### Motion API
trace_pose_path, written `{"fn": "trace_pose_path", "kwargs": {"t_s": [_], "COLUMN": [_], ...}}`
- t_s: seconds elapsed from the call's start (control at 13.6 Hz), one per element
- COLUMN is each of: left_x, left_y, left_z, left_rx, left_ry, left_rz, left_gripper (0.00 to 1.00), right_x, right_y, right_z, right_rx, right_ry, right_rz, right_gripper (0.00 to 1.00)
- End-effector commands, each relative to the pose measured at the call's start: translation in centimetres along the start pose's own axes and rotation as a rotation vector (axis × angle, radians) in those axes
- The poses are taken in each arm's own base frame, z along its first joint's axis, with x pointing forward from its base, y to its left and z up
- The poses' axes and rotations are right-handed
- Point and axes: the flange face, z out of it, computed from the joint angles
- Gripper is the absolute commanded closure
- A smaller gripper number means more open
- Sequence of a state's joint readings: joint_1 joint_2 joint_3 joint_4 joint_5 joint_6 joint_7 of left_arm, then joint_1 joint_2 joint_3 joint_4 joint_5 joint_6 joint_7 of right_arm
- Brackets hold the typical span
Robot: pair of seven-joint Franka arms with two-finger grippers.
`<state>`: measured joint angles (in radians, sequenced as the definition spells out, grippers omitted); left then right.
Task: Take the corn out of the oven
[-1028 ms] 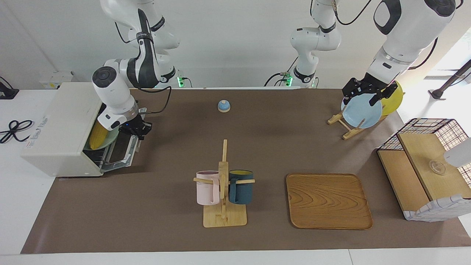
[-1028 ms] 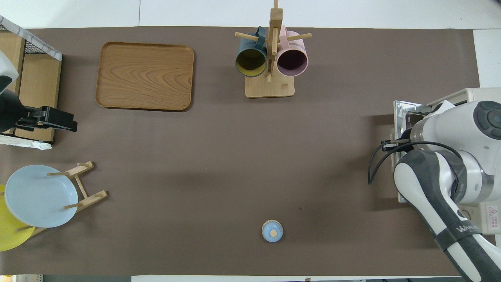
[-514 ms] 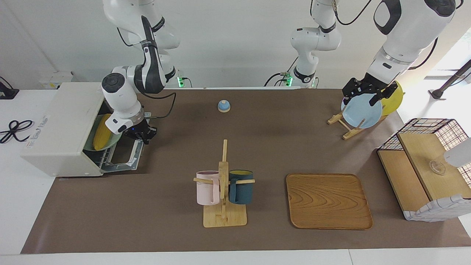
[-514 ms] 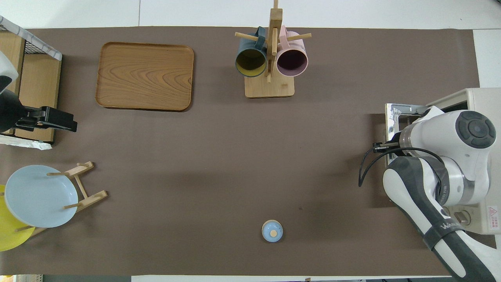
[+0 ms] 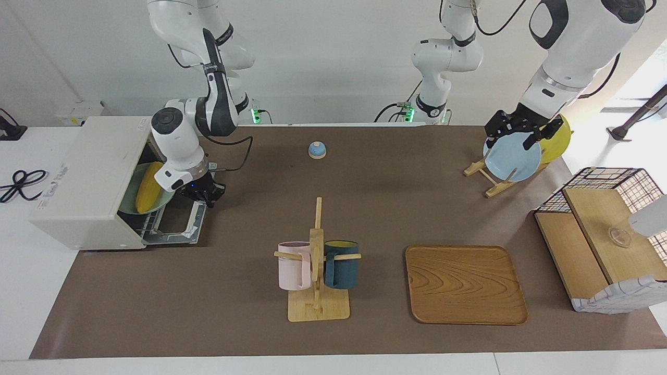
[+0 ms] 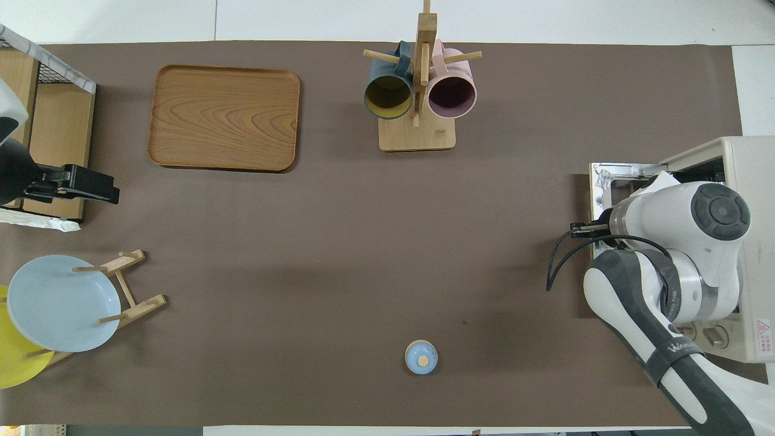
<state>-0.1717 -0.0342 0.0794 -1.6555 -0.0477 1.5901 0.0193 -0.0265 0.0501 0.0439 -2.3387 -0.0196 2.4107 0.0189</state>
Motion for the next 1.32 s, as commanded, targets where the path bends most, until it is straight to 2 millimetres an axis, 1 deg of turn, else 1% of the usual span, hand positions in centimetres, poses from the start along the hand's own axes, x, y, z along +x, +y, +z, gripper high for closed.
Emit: {"fn": "trace_pose_path", "kwargs": {"t_s": [0.0, 0.15, 0.22, 0.37, 0.44, 0.51, 0.59, 0.73, 0.88, 1.03, 1.1, 1.25], "left_x": [-0.2, -0.2, -0.2, -0.1, -0.1, -0.2, -0.2, -0.2, -0.2, -0.2, -0.2, -0.2], "left_y": [-0.2, 0.0, -0.2, -0.2, -0.2, -0.2, -0.2, -0.1, -0.2, -0.2, -0.2, -0.2], "left_z": [-0.5, -0.5, -0.5, -0.4, -0.4, -0.4, -0.5, -0.6, -0.5, -0.5, -0.5, -0.5], "left_rx": [0.003, 0.002, 0.002, 0.002, 0.003, 0.002, 0.003, 0.003, 0.002, 0.002, 0.002, 0.002], "left_ry": [-0.004, -0.006, -0.005, -0.005, -0.006, -0.007, -0.006, -0.003, -0.004, -0.005, -0.005, -0.005], "left_rz": [-0.002, 0.001, -0.002, -0.002, -0.002, -0.002, -0.002, 0.000, -0.002, -0.002, -0.002, -0.002], "left_gripper": [0.00, 0.00, 0.00, 0.00, 0.00, 0.00, 0.00, 0.00, 0.00, 0.00, 0.00, 0.00], "right_x": [-0.9, -1.3, -1.7, -1.6, -1.5, -1.2, -1.1, -0.8, -0.7, -0.2, 0.1, 1.4], "right_y": [3.4, 3.2, 3.2, 3.2, 2.7, 1.7, 1.0, -0.6, -0.6, -1.3, -1.8, -2.3], "right_z": [0.5, 1.0, 1.6, 1.6, 1.9, 3.0, 3.4, 3.1, 2.9, 2.0, 1.5, -0.6], "right_rx": [-0.041, -0.041, -0.040, -0.035, -0.026, -0.014, -0.007, -0.006, -0.003, 0.029, 0.041, 0.043], "right_ry": [-0.003, -0.009, -0.018, -0.016, -0.004, 0.003, 0.007, 0.006, -0.006, -0.030, -0.038, -0.052], "right_rz": [0.027, 0.037, 0.046, 0.055, 0.055, 0.063, 0.076, 0.079, 0.089, 0.133, 0.140, 0.136], "right_gripper": [1.00, 1.00, 1.00, 1.00, 1.00, 1.00, 1.00, 1.00, 1.00, 1.00, 1.00, 1.00]}}
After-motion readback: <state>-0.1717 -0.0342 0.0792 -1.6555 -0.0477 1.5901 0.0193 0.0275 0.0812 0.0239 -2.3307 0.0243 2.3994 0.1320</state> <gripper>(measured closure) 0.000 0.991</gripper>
